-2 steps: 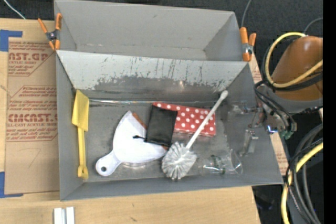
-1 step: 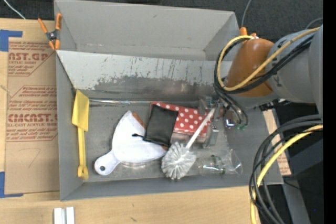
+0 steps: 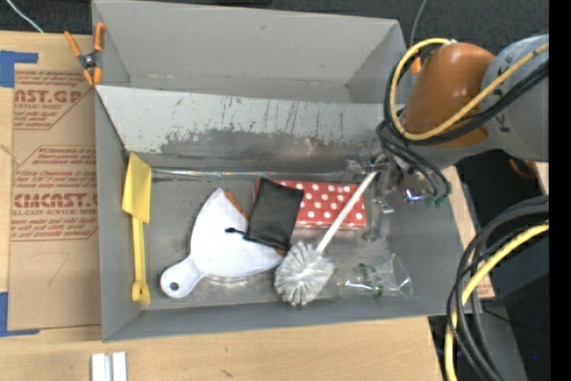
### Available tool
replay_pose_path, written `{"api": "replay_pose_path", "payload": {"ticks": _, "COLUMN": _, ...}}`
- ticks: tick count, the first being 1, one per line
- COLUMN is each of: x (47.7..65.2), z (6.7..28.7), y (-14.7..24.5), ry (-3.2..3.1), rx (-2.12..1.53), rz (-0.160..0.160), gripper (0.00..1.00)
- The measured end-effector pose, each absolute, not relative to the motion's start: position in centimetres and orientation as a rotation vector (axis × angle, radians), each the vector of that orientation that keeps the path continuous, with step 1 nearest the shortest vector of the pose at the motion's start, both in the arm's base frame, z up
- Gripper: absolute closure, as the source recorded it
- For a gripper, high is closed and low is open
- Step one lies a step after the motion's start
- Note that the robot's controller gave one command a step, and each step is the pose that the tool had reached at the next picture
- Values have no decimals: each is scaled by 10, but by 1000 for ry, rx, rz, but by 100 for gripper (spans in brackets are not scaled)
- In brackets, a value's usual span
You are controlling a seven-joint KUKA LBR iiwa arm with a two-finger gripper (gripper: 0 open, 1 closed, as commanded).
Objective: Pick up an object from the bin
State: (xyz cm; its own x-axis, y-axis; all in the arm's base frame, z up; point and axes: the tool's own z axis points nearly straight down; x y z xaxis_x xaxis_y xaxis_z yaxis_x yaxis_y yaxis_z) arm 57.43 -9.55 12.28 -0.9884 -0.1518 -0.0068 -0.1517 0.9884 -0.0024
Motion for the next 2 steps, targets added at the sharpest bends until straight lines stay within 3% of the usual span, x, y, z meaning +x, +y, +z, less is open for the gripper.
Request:
{"api": "replay_pose_path", "payload": {"ticks": 1, "x": 578, "z": 69, "y": -91, "ry": 3133, "rx": 57, "rz": 4, "gripper": 0}}
{"api": "replay_pose_path", "payload": {"ticks": 2, "x": 578, "z": 71, "y": -65, "ry": 3105, "rx": -377, "rz": -6, "gripper": 0}}
